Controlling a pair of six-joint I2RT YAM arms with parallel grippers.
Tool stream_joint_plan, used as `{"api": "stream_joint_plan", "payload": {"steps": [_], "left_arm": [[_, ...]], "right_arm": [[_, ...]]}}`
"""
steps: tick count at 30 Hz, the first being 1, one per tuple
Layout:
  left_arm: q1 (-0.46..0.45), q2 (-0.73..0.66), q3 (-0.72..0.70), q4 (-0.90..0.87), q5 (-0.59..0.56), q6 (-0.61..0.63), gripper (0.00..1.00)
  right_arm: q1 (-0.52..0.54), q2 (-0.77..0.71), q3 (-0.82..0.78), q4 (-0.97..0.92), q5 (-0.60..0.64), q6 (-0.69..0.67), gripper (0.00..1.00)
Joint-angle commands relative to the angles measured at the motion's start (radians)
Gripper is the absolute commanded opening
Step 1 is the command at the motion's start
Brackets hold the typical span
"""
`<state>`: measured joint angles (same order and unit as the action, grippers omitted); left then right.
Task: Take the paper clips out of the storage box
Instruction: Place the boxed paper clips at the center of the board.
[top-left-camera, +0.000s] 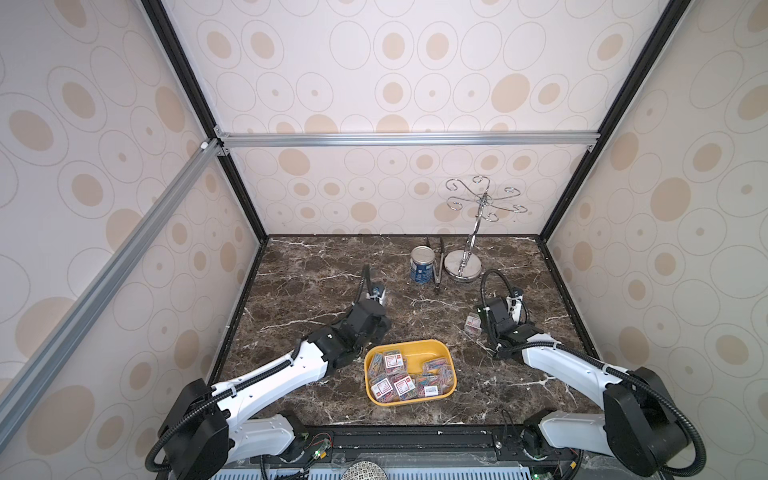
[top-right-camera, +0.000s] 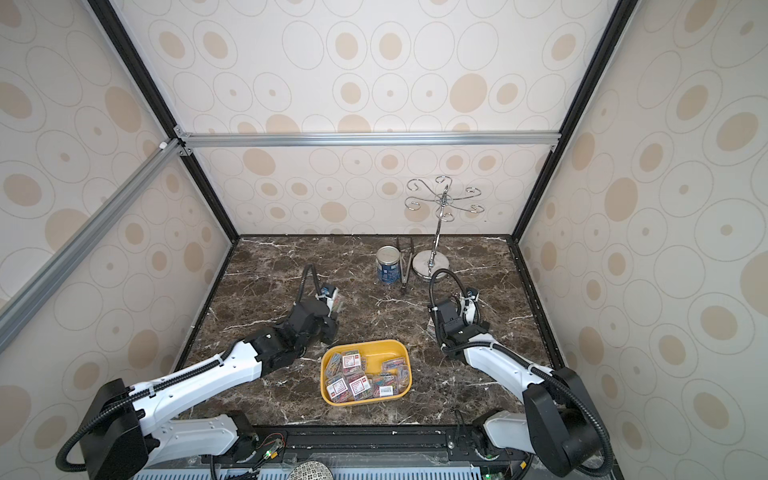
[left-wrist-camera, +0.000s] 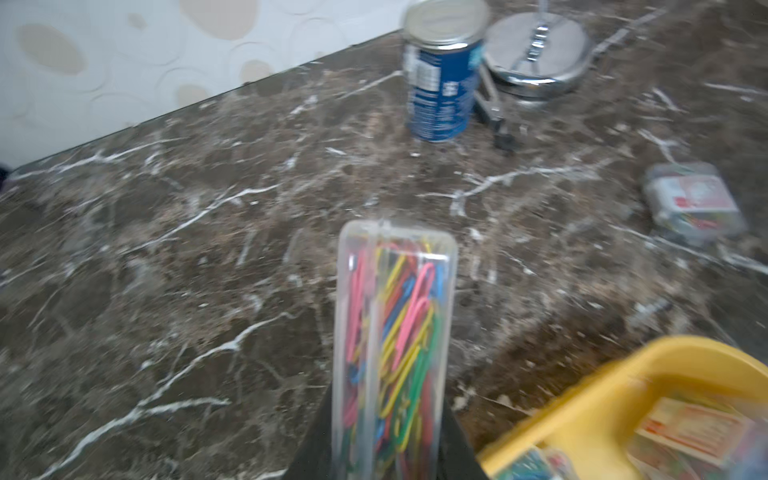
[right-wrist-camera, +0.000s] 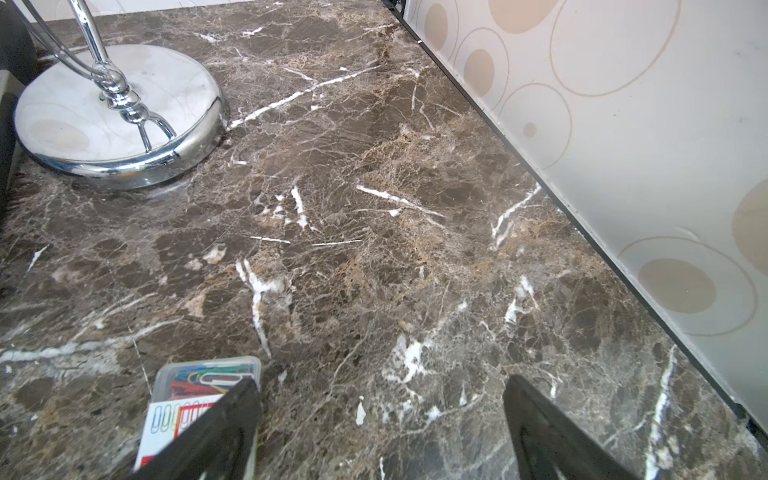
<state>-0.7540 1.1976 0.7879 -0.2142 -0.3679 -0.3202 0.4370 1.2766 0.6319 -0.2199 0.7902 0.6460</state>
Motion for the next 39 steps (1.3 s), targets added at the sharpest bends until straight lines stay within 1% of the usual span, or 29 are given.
{"api": "stream_joint_plan", "payload": {"steps": [1, 4, 7, 10, 11, 13, 16, 22, 28, 33, 39], "left_arm": [[0.073, 0.003, -0.011, -0.063, -0.123, -0.088, 0.17], [0.129, 0.035, -0.001, -0.105, -0.156, -0.122, 0.17], [0.185, 0.044, -0.009, -0.115, -0.17, -0.131, 0.18], [0.248, 0.05, -0.036, -0.106, -0.226, -0.133, 0.19], [0.276, 0.058, -0.045, -0.101, -0.248, -0.132, 0.19], [0.329, 0.086, -0.051, -0.094, -0.256, -0.131, 0.19], [0.372, 0.137, -0.043, -0.09, -0.286, -0.13, 0.19], [0.414, 0.29, 0.0, -0.05, -0.303, -0.111, 0.2], [0.425, 0.475, 0.086, -0.074, -0.357, -0.12, 0.19], [0.424, 0.571, 0.155, -0.096, -0.364, -0.123, 0.19], [0.426, 0.635, 0.203, -0.111, -0.371, -0.121, 0.21]], "right_arm": [[-0.003, 0.013, 0.029, -0.029, 0.027, 0.018, 0.92], [-0.002, 0.009, 0.024, -0.02, 0.028, 0.017, 0.92], [-0.003, 0.015, 0.027, -0.014, 0.028, 0.014, 0.92], [0.0, 0.029, 0.04, -0.029, 0.029, 0.017, 0.9], [0.003, 0.033, 0.043, -0.031, 0.03, 0.017, 0.89], [0.007, 0.038, 0.045, -0.033, 0.036, 0.018, 0.89], [0.011, 0.042, 0.049, -0.035, 0.045, 0.017, 0.89], [0.016, 0.052, 0.057, -0.042, 0.055, 0.017, 0.89], [0.029, 0.075, 0.075, -0.055, 0.074, 0.022, 0.89], [0.054, 0.105, 0.101, -0.08, 0.114, 0.025, 0.88], [0.065, 0.113, 0.105, -0.074, 0.124, 0.02, 0.88]]}}
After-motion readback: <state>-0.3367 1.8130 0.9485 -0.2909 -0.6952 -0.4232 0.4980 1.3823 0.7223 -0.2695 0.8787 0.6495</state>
